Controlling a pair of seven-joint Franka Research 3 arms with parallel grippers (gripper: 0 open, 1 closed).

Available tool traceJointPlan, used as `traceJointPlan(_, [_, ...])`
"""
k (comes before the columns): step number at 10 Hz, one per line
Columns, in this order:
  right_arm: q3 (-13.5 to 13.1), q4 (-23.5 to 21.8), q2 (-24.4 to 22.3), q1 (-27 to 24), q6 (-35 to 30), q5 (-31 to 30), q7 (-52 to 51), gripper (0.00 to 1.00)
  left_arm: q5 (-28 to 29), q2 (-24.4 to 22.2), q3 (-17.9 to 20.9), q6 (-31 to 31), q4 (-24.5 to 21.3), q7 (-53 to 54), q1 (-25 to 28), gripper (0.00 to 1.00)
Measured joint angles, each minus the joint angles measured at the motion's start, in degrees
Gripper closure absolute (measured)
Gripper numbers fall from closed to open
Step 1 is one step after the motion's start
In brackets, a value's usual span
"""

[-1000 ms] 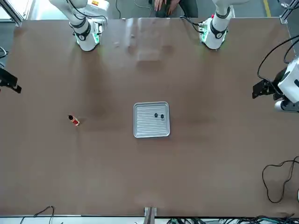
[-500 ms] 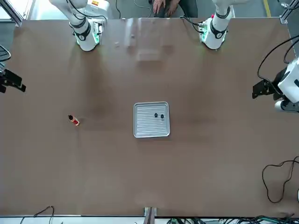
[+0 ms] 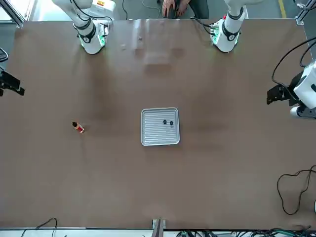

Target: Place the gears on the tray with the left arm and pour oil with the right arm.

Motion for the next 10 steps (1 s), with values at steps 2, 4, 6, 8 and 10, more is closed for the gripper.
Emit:
traceJointPlan(2, [0.0,0.0,-0.1,0.0,-0.1,0.0,0.0,0.0,0.0,0.0,0.0,0.0,0.0,0.0,0.0,0.01])
traceJointPlan(4, [0.1,0.3,-0.1,0.0,0.0,0.0,0.0,0.0,0.0,0.0,0.0,0.0,0.0,0.0,0.0,0.01])
traceJointPlan(6, [0.2,0.7,-0.2,0.0,0.0,0.0,0.0,0.0,0.0,-0.6,0.0,0.0,0.2,0.0,0.0,0.01])
traceJointPlan(8, [0.2,1.7,-0.2,0.0,0.2,0.0,0.0,0.0,0.0,-2.0,0.0,-0.2,0.2,0.0,0.0,0.01])
traceJointPlan(10, [0.1,2.4,-0.2,-0.1,-0.4,0.0,0.1,0.0,0.0,-2.4,0.0,-0.4,0.2,0.0,0.0,0.01])
